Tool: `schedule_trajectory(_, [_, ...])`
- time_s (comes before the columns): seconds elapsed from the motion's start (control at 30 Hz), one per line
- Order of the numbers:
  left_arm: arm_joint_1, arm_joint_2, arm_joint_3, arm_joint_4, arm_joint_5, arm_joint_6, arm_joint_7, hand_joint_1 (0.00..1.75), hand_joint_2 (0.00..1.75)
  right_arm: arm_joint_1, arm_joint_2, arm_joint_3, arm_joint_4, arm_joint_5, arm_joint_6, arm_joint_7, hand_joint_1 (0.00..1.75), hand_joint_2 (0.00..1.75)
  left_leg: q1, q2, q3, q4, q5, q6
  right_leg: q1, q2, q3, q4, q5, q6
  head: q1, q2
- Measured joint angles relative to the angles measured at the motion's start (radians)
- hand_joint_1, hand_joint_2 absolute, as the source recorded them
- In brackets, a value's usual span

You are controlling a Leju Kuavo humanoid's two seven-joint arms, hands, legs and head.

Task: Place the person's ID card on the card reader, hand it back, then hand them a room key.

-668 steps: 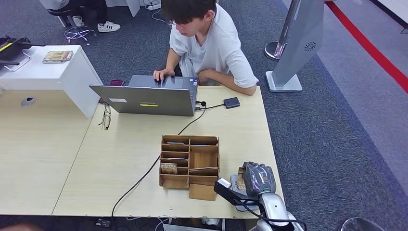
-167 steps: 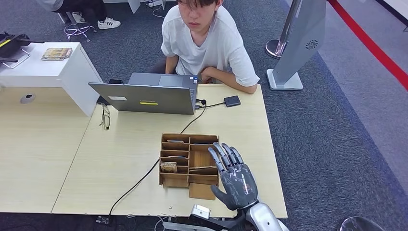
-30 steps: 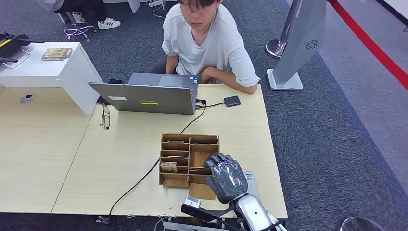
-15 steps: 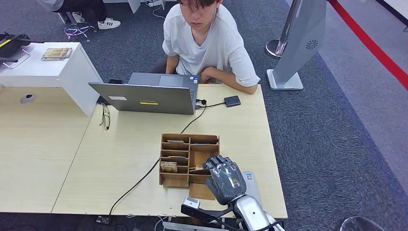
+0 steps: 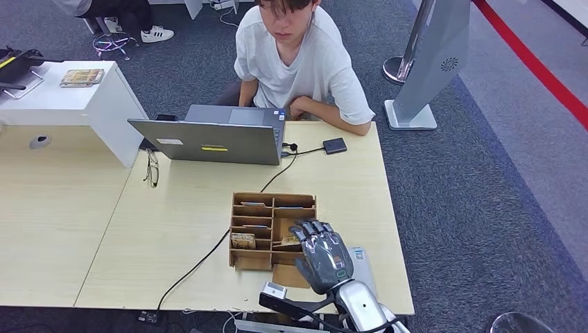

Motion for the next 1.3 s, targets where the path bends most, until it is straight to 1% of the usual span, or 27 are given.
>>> schedule_trajectory(0.23, [0.003, 0.0, 0.0, 0.0, 0.004, 0.002, 0.0, 0.0, 0.0, -0.009, 0.004, 0.009, -0.008, 0.0, 0.002, 0.001, 0.59, 1.75, 0.0, 0.0, 0.0, 0.0, 0.0, 0.0, 0.0, 0.0, 0.0, 0.0, 0.0, 0.0, 0.0, 0.0])
schedule_trajectory(0.4, [0.005, 0.0, 0.0, 0.0, 0.011, 0.004, 0.0, 0.0, 0.0, -0.012, 0.004, 0.013, -0.008, -0.001, 0.005, 0.001, 0.58, 1.75, 0.0, 0.0, 0.0, 0.0, 0.0, 0.0, 0.0, 0.0, 0.0, 0.0, 0.0, 0.0, 0.0, 0.0])
schedule_trajectory(0.7, [0.006, -0.001, 0.0, 0.001, 0.025, 0.014, 0.0, 0.0, 0.0, -0.032, 0.013, 0.019, 0.001, -0.014, 0.013, 0.01, 0.68, 1.75, 0.0, 0.0, 0.0, 0.0, 0.0, 0.0, 0.0, 0.0, 0.0, 0.0, 0.0, 0.0, 0.0, 0.0])
schedule_trajectory(0.9, [0.006, -0.002, 0.0, 0.002, 0.037, 0.021, -0.001, 0.0, 0.0, -0.044, 0.021, 0.02, 0.019, -0.015, 0.02, 0.016, 0.62, 1.75, 0.0, 0.0, 0.0, 0.0, 0.0, 0.0, 0.0, 0.0, 0.0, 0.0, 0.0, 0.0, 0.0, 0.0])
schedule_trajectory(1.3, [0.006, -0.002, -0.002, 0.005, 0.053, 0.036, 0.0, 0.0, 0.0, -0.066, 0.033, 0.02, 0.07, -0.015, 0.022, 0.03, 0.61, 1.75, 0.0, 0.0, 0.0, 0.0, 0.0, 0.0, 0.0, 0.0, 0.0, 0.0, 0.0, 0.0, 0.0, 0.0])
